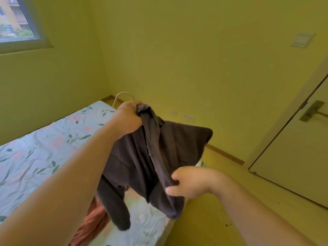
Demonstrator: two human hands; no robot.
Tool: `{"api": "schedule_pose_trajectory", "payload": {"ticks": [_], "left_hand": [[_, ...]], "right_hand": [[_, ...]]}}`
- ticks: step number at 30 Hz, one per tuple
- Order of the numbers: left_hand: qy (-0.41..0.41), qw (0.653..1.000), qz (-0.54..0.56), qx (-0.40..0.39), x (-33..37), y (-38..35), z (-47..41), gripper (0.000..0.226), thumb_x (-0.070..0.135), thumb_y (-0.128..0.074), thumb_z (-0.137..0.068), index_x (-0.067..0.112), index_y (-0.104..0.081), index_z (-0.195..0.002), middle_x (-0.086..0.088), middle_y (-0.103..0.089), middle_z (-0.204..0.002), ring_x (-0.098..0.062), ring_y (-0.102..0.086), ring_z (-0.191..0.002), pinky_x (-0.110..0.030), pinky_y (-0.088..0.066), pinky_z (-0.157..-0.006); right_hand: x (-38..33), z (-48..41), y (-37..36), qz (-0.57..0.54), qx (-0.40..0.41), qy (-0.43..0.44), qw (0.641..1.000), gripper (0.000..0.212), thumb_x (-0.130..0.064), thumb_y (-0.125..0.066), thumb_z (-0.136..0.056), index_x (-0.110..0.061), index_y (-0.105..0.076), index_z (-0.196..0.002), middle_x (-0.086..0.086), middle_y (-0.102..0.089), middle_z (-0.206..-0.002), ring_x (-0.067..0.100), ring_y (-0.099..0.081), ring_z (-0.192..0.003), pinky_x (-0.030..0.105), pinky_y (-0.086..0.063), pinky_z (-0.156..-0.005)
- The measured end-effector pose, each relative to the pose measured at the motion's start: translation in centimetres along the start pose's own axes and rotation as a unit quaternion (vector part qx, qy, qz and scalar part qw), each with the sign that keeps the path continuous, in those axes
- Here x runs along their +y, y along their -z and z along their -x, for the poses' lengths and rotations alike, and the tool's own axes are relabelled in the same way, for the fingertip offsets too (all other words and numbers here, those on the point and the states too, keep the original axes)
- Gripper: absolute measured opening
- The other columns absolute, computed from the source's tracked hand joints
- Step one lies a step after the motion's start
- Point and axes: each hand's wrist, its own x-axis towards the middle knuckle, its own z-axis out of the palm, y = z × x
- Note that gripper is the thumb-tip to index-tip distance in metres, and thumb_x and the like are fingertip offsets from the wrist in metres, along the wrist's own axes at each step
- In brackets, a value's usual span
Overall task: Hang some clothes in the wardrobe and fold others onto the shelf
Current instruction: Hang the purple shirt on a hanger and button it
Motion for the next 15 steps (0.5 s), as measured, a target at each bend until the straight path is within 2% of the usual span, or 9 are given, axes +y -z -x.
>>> {"api": "schedule_pose_trajectory", "payload": {"ticks": [1, 3, 5, 7, 8, 10, 11, 13, 15], "left_hand": [[-0.022, 0.999, 0.002, -0.023, 0.5, 0.1, 0.0, 0.03, 0.001, -0.062, -0.082, 0.03, -0.063, -0.078, 0.011, -0.065, -0.074, -0.01, -0.059, -0.073, -0.023, -0.045, -0.066], [-0.047, 0.997, 0.005, -0.066, 1.7, 0.0, 0.2, 0.03, 0.002, -0.069, -0.078, 0.032, -0.066, -0.08, 0.009, -0.068, -0.077, -0.007, -0.061, -0.074, -0.022, -0.047, -0.068], [-0.063, 0.993, 0.009, -0.097, 2.7, -0.5, 0.4, 0.03, 0.002, -0.071, -0.076, 0.032, -0.067, -0.08, 0.004, -0.067, -0.08, -0.01, -0.062, -0.074, -0.023, -0.049, -0.069], [-0.074, 0.99, 0.025, -0.116, 3.8, -1.1, 0.4, 0.028, 0.0, -0.071, -0.075, 0.026, -0.068, -0.083, -0.008, -0.067, -0.086, -0.025, -0.063, -0.082, -0.031, -0.049, -0.073], [-0.085, 0.988, 0.031, -0.126, 4.6, -1.4, 0.4, 0.025, 0.001, -0.071, -0.073, 0.024, -0.068, -0.084, -0.011, -0.066, -0.089, -0.029, -0.062, -0.086, -0.034, -0.05, -0.074], [-0.114, 0.983, 0.031, -0.142, 6.1, -2.2, 0.4, 0.023, 0.011, -0.071, -0.065, 0.024, -0.068, -0.084, -0.01, -0.064, -0.091, -0.028, -0.06, -0.088, -0.04, -0.052, -0.077], [-0.127, 0.978, 0.034, -0.16, 7.1, -2.8, 0.3, 0.025, 0.014, -0.069, -0.062, 0.027, -0.068, -0.084, -0.005, -0.065, -0.091, -0.023, -0.06, -0.087, -0.04, -0.052, -0.075], [-0.155, 0.966, 0.057, -0.198, 8.9, -4.2, 0.2, 0.027, 0.01, -0.07, -0.066, 0.03, -0.067, -0.086, 0.011, -0.066, -0.082, -0.013, -0.062, -0.073, -0.03, -0.049, -0.066], [-0.186, 0.953, 0.064, -0.231, 10.5, -5.8, 0.0, 0.034, -0.001, -0.069, -0.074, 0.027, -0.063, -0.092, 0.021, -0.063, -0.066, -0.006, -0.058, -0.056, -0.02, -0.043, -0.056]], "right_hand": [[0.6, 0.0, 0.1, 0.032, 0.01, -0.024, 0.999, 0.045, -0.047, -0.047, -0.099, -0.01, -0.052, -0.074, 0.01, -0.047, -0.065, 0.025, -0.046, -0.06, 0.036, -0.038, -0.056], [1.5, 0.3, 0.8, -0.016, 0.172, -0.071, 0.982, 0.051, -0.053, -0.05, -0.097, -0.011, -0.053, -0.069, 0.01, -0.052, -0.062, 0.027, -0.05, -0.058, 0.039, -0.042, -0.055], [2.2, 0.7, 1.6, -0.086, 0.42, -0.076, 0.9, 0.052, -0.057, -0.054, -0.093, -0.016, -0.044, -0.064, -0.001, -0.049, -0.058, 0.02, -0.048, -0.057, 0.037, -0.039, -0.054], [2.5, 1.5, 2.5, -0.025, 0.581, -0.063, 0.811, 0.045, -0.06, -0.05, -0.092, -0.02, -0.047, -0.07, -0.005, -0.051, -0.069, 0.018, -0.048, -0.07, 0.034, -0.041, -0.061], [3.0, 1.8, 2.7, 0.009, 0.593, -0.067, 0.802, 0.041, -0.06, -0.046, -0.094, -0.021, -0.055, -0.084, -0.005, -0.056, -0.084, 0.02, -0.052, -0.082, 0.035, -0.044, -0.071], [3.7, 2.2, 2.9, 0.005, 0.528, -0.064, 0.847, 0.044, -0.055, -0.037, -0.1, -0.023, -0.058, -0.122, -0.002, -0.06, -0.116, 0.021, -0.054, -0.109, 0.039, -0.044, -0.093], [4.2, 2.5, 2.7, -0.028, 0.492, -0.051, 0.869, 0.043, -0.052, -0.033, -0.102, -0.026, -0.055, -0.129, -0.004, -0.061, -0.121, 0.02, -0.055, -0.113, 0.039, -0.045, -0.095], [5.0, 3.3, 2.1, -0.084, 0.462, -0.03, 0.882, 0.03, -0.048, -0.031, -0.105, -0.032, -0.055, -0.107, -0.013, -0.063, -0.093, 0.017, -0.06, -0.093, 0.035, -0.047, -0.076], [5.5, 4.1, 0.9, -0.101, 0.496, -0.028, 0.862, 0.025, -0.045, -0.036, -0.105, -0.037, -0.044, -0.082, -0.015, -0.05, -0.067, 0.012, -0.052, -0.069, 0.033, -0.04, -0.061]]}}
